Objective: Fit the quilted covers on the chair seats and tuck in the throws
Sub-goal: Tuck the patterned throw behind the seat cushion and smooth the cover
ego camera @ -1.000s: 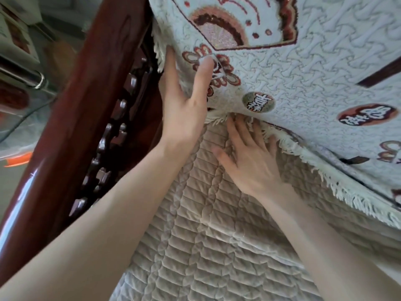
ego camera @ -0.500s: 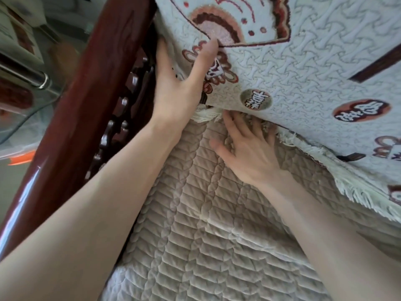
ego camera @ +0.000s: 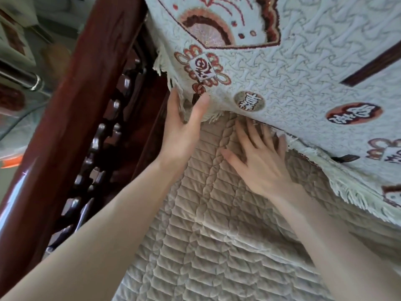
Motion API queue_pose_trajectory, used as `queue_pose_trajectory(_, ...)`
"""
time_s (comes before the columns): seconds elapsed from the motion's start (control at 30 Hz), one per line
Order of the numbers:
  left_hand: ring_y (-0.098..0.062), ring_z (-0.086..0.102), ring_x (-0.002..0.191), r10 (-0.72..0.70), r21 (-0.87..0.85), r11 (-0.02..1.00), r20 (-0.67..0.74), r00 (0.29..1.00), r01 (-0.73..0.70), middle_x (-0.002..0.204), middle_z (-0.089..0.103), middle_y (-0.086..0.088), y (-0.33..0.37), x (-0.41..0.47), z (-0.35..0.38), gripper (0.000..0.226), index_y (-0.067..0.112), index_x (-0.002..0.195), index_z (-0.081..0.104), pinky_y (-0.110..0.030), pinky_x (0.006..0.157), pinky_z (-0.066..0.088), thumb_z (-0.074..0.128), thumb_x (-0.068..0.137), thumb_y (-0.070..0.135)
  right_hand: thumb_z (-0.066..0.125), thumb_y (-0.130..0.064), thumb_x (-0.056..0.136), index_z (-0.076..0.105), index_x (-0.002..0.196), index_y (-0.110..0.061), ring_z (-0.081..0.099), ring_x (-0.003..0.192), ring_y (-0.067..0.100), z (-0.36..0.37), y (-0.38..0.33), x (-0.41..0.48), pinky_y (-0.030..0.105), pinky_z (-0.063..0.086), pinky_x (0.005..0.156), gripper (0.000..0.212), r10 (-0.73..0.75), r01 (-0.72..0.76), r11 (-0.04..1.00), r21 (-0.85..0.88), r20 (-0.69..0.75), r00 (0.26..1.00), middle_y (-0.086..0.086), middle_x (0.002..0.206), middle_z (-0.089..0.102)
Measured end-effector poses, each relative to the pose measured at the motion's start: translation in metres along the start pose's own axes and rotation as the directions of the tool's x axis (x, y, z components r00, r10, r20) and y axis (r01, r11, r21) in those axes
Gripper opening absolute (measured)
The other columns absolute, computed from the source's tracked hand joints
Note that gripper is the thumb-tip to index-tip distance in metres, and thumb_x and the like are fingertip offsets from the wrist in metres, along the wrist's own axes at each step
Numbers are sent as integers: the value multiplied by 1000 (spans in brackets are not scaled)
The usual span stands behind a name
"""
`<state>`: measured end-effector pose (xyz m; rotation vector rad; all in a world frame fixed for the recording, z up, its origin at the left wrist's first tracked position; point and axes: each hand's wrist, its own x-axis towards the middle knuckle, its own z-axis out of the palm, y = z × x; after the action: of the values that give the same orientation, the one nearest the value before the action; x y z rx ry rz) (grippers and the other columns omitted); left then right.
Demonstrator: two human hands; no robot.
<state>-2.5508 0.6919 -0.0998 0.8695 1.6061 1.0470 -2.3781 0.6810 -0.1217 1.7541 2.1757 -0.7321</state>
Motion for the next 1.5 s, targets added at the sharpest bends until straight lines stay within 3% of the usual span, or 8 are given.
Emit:
queue_pose_trajectory(0.1,7,44,126,-61,-33,998,17,998,62,143,45,18,2,19,8,81,27,152,23,-22,108,38,56,86,61,18,-69,92,-2,154,-35,-7,149,24,-2,3,19,61,-11,114,74,31,-31,999,32,15,999,-4,163,-5)
queue_pose_trajectory(0.23,23,46,87,-115,-69,991,27,993,117,123,46,28,9,39,16,79,25,154,15,3,73,39,53,91,55,22,-70,92,4,154,-33,-3,149,24,-1,1,37,64,-7,112,75,52,-52,997,52,-5,999,-5,163,-3)
queue_pose_trajectory(0.33,25,48,97,-85,-73,993,49,995,89,128,45,27,2,28,13,77,27,154,18,-1,85,41,52,91,58,21,-69,93,7,155,-31,1,149,22,-1,2,27,62,-3,114,74,27,-24,999,36,-78,997,-7,163,1)
queue_pose_trajectory(0.5,-2,31,139,-110,-27,993,56,992,111,154,31,14,-8,5,17,107,30,154,14,-36,117,27,56,68,78,5,-76,87,-3,154,-31,-7,149,20,4,19,-14,58,-4,117,81,45,-48,998,-44,-65,997,-6,163,-5)
queue_pose_trajectory(0.67,2,45,118,-165,-82,983,13,986,165,131,43,22,9,40,26,116,24,152,18,-23,107,33,70,60,73,11,-73,87,-6,154,-30,-6,149,22,-1,25,15,59,-4,117,81,129,-129,992,10,36,991,-2,163,-6)
queue_pose_trajectory(1.0,-1,42,132,-211,-349,907,104,972,235,145,46,16,0,4,37,124,28,151,26,-36,115,30,69,49,84,0,-75,81,-6,154,-29,-13,149,20,11,28,-14,57,-3,117,87,58,-59,998,-17,-72,996,-4,163,-8)
queue_pose_trajectory(1.17,-10,55,123,-203,-429,853,251,946,297,136,57,5,13,33,39,85,25,143,44,-39,108,42,61,74,72,11,-74,87,-6,154,-28,-6,149,24,5,23,5,59,-3,116,83,102,-102,995,-8,-3,995,-3,163,-5)
queue_pose_trajectory(1.5,-8,57,120,-210,-480,823,239,948,303,133,59,6,8,35,35,91,20,146,39,-26,97,50,73,69,55,14,-75,88,-6,154,-30,-5,149,27,0,16,10,63,-3,115,82,113,-113,993,13,16,993,-3,163,-3)
